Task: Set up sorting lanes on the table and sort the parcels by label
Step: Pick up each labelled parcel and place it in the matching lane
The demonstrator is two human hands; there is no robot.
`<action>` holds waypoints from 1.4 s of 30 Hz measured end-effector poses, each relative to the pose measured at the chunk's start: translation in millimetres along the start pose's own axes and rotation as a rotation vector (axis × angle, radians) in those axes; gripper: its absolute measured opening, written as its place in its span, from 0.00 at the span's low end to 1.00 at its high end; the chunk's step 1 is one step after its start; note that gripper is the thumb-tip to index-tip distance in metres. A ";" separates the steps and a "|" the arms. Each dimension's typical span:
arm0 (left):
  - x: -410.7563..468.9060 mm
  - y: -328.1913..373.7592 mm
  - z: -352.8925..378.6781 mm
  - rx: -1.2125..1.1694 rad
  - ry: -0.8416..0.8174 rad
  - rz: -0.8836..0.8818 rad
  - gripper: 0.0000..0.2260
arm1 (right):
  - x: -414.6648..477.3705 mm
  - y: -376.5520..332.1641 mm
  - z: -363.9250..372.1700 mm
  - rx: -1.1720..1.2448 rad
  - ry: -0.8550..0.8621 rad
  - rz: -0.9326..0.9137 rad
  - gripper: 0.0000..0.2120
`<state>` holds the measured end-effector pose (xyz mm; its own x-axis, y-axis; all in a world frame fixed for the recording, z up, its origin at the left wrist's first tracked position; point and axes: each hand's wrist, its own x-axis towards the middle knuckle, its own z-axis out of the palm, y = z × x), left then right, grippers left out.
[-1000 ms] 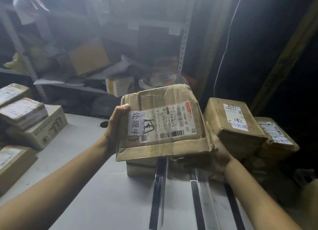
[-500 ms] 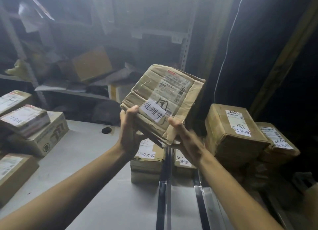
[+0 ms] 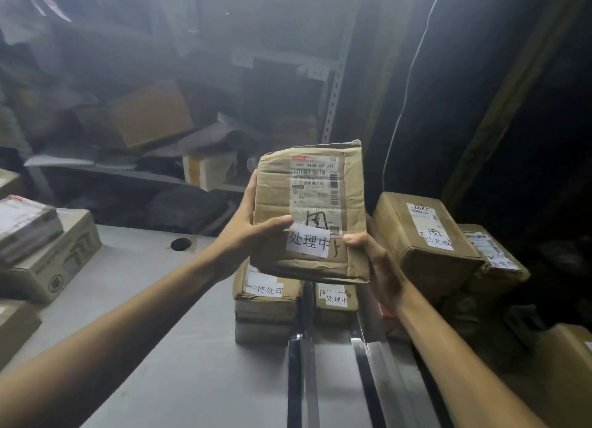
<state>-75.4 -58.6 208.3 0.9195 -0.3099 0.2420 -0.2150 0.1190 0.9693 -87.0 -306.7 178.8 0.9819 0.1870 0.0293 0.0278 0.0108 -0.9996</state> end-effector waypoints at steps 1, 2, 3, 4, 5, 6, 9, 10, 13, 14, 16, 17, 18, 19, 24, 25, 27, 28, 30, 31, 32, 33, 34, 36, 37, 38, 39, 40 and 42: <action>-0.3 -4.3 2.3 -0.022 0.006 0.024 0.44 | -0.5 2.9 0.9 -0.006 0.014 0.003 0.37; -0.6 -8.5 3.5 -0.047 0.014 0.039 0.45 | -1.2 5.3 1.1 -0.009 0.024 0.001 0.37; -0.5 -11.3 4.1 -0.064 0.022 0.048 0.45 | -1.5 6.9 0.6 -0.012 0.030 -0.004 0.37; 0.1 -12.5 4.5 -0.067 0.029 0.055 0.45 | -1.5 8.1 -0.6 -0.013 0.037 -0.007 0.37; 1.7 -12.9 4.7 -0.062 0.035 0.058 0.45 | -1.5 8.6 -1.7 -0.011 0.042 -0.010 0.37; 4.0 -12.7 4.8 -0.058 0.034 0.062 0.45 | -1.8 8.5 -2.5 -0.009 0.044 -0.012 0.38; 12.7 -13.2 7.4 -0.049 0.018 0.067 0.44 | -0.3 8.3 -5.2 -0.012 0.048 -0.029 0.36; 16.3 -13.9 9.1 -0.046 0.016 0.067 0.44 | 0.9 7.5 -7.1 -0.015 0.059 -0.035 0.35; 28.3 -19.5 17.5 -0.076 0.035 0.054 0.43 | 6.5 1.8 -15.6 -0.006 0.065 -0.023 0.33; 32.9 -22.0 21.0 -0.088 0.046 0.047 0.43 | 8.9 0.0 -18.9 -0.006 0.067 -0.023 0.32; 43.1 -29.2 28.3 -0.100 0.060 0.038 0.41 | 14.7 -2.2 -25.9 -0.019 0.078 -0.022 0.29; 48.1 -33.3 32.5 -0.100 0.064 0.026 0.40 | 17.5 -1.9 -30.3 -0.024 0.083 -0.013 0.28; 53.8 -37.8 36.1 -0.100 0.069 0.010 0.41 | 20.6 -1.7 -35.6 -0.023 0.087 -0.001 0.26; 59.7 -42.6 39.7 -0.098 0.077 -0.011 0.42 | 24.4 -0.8 -41.5 -0.022 0.091 0.017 0.24; 88.1 -75.5 57.1 -0.075 0.127 -0.138 0.41 | 47.1 6.7 -67.9 -0.193 0.150 0.063 0.16; 93.0 -82.6 61.9 -0.073 0.137 -0.162 0.39 | 52.7 9.6 -71.9 -0.241 0.152 0.074 0.14; 102.7 -96.9 70.1 -0.051 0.154 -0.199 0.36 | 63.5 16.6 -79.2 -0.334 0.173 0.097 0.12; 107.5 -103.8 73.1 -0.041 0.157 -0.221 0.34 | 68.8 19.7 -83.1 -0.390 0.185 0.105 0.13; 115.8 -114.7 77.5 -0.017 0.170 -0.267 0.30 | 77.9 24.3 -90.9 -0.497 0.191 0.138 0.15; 120.0 -119.7 78.6 -0.001 0.178 -0.293 0.27 | 81.6 26.2 -94.1 -0.531 0.181 0.164 0.15; 123.9 -125.6 78.7 0.009 0.184 -0.318 0.24 | 85.0 28.7 -96.0 -0.566 0.161 0.194 0.16; 127.6 -131.8 77.6 0.020 0.183 -0.341 0.21 | 87.8 30.9 -96.2 -0.613 0.140 0.227 0.17; 130.7 -136.8 76.5 0.028 0.182 -0.362 0.18 | 90.4 32.5 -95.2 -0.666 0.121 0.255 0.20; 134.8 -144.3 73.6 0.035 0.174 -0.405 0.19 | 94.5 37.4 -91.8 -0.758 0.086 0.293 0.27; 136.7 -148.2 72.1 0.045 0.164 -0.420 0.25 | 96.5 39.6 -90.3 -0.790 0.073 0.318 0.30; 137.5 -149.9 70.8 0.058 0.155 -0.445 0.32 | 98.5 41.8 -88.7 -0.815 0.060 0.352 0.31; 137.6 -151.0 70.3 0.076 0.146 -0.463 0.37 | 99.9 44.0 -87.6 -0.840 0.045 0.390 0.33; 138.6 -155.4 68.3 0.096 0.135 -0.473 0.41 | 102.2 46.4 -86.7 -0.868 0.037 0.421 0.33; 140.1 -160.1 69.1 0.128 0.118 -0.505 0.39 | 105.2 48.6 -84.4 -0.922 0.043 0.457 0.31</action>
<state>65.1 -186.3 90.0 0.9479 -0.1902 -0.2556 0.2325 -0.1357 0.9631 33.5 -369.4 132.8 0.9400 -0.0520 -0.3371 -0.2355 -0.8139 -0.5312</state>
